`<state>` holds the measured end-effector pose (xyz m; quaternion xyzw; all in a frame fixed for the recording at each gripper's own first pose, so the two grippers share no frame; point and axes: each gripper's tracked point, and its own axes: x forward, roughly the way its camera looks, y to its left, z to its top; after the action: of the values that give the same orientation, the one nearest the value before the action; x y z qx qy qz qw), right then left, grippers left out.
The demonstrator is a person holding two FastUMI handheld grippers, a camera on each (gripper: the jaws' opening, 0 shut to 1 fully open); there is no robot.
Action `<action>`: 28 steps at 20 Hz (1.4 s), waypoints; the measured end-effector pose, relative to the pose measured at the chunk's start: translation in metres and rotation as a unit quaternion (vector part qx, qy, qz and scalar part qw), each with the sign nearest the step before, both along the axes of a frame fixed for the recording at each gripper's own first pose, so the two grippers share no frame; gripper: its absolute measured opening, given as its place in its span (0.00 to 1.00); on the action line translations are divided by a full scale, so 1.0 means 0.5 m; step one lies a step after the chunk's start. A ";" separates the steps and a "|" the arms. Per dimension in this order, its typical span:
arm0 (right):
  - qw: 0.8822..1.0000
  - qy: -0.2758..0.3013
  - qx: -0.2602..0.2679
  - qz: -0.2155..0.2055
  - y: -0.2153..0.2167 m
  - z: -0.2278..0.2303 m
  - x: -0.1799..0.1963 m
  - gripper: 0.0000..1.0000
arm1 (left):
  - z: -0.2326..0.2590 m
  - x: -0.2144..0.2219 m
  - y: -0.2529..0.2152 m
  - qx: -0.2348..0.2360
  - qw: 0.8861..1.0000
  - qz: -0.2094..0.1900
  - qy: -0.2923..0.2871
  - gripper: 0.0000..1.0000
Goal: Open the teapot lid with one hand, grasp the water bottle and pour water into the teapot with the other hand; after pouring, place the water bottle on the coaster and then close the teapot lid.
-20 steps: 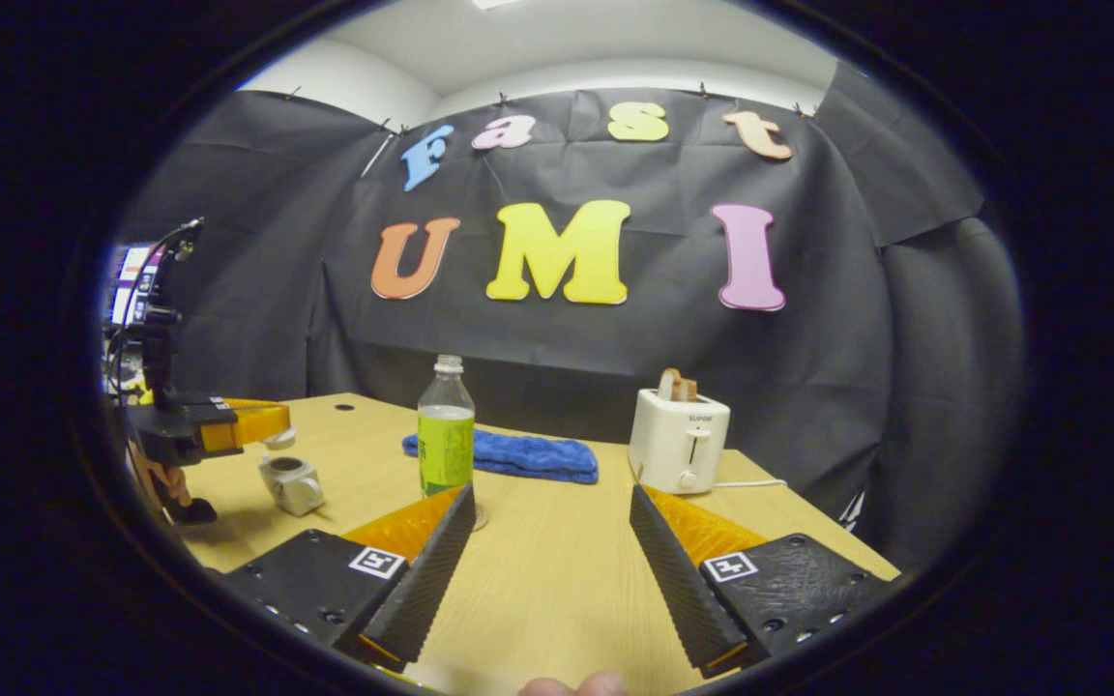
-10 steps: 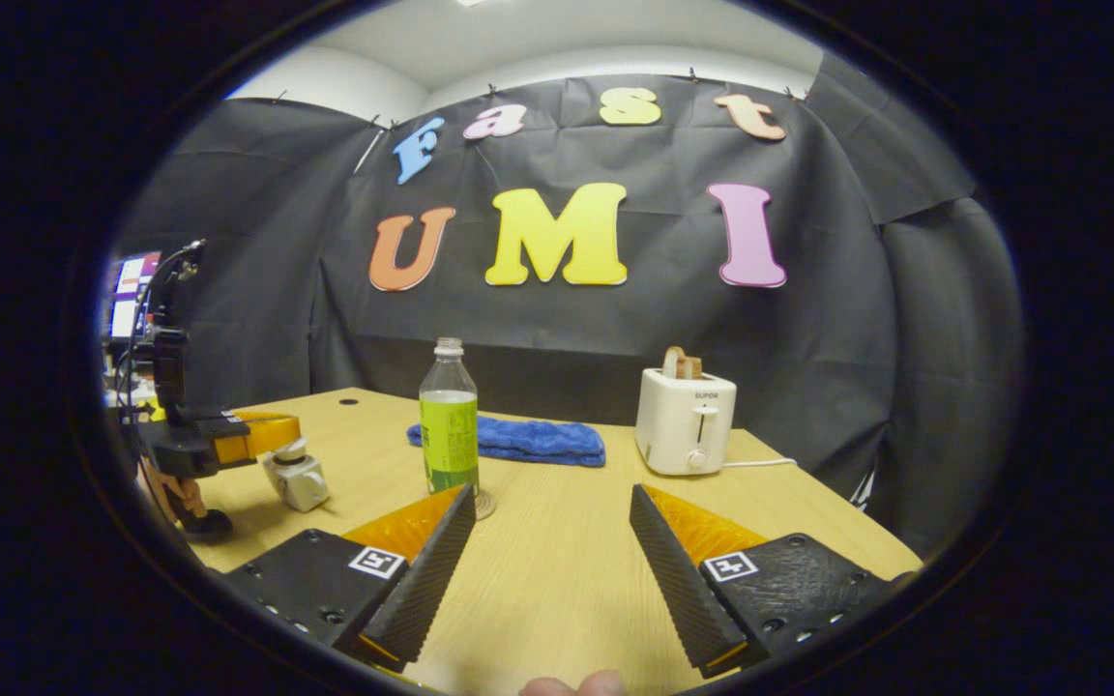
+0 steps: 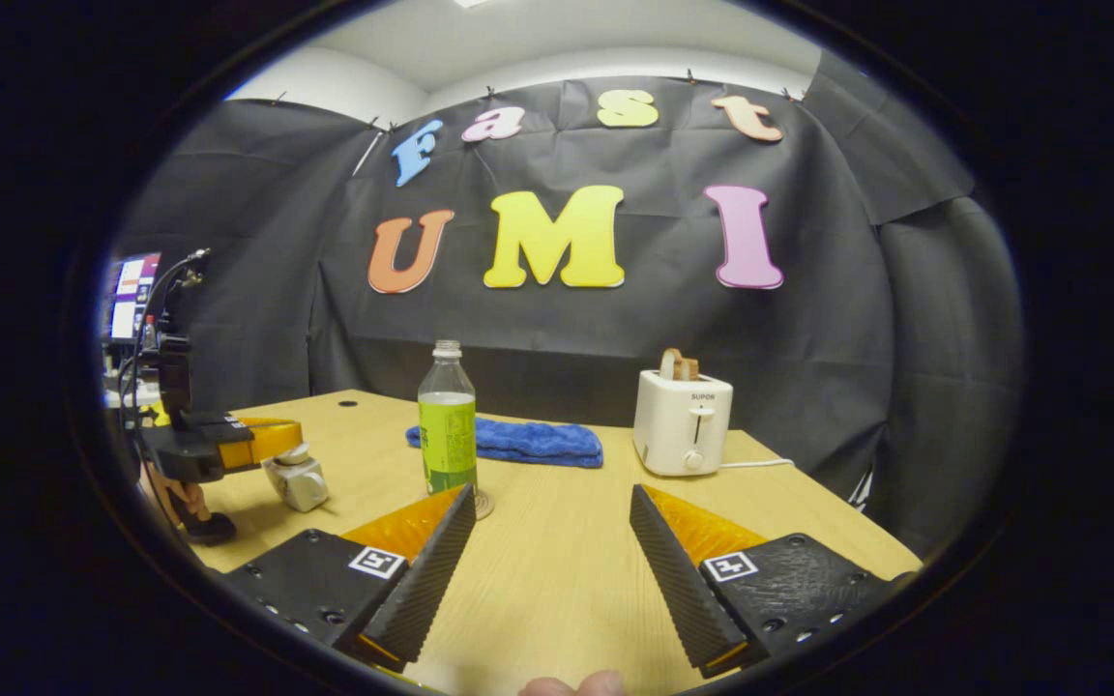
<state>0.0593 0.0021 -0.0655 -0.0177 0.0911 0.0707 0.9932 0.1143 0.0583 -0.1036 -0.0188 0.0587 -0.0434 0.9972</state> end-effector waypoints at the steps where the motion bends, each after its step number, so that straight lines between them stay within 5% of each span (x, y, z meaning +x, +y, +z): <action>1: 1.000 0.001 0.000 0.000 0.000 0.000 0.001 0.99 | -0.001 -0.002 0.000 0.002 1.000 0.000 0.001 0.03; 13: 1.000 -0.003 0.002 0.004 0.003 0.002 -0.005 0.97 | -0.012 -0.005 0.011 0.007 1.000 0.023 0.008 0.06; 14: 1.000 -0.004 0.003 0.004 0.000 0.003 -0.007 0.99 | 0.001 -0.006 0.012 0.007 1.000 0.025 0.001 0.10; 18: 1.000 -0.010 0.011 -0.005 -0.010 0.010 -0.009 0.96 | 0.049 -0.027 0.026 0.010 0.999 0.048 -0.015 1.00; 28: 0.997 -0.048 0.021 -0.061 -0.054 0.085 -0.045 0.99 | 0.226 -0.145 -0.026 0.010 0.997 0.039 -0.065 0.99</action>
<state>0.0368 -0.0251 -0.0230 0.0049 0.0424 0.0112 0.9990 0.0418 0.0453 0.0092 -0.0083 -0.0067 -0.0047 0.9999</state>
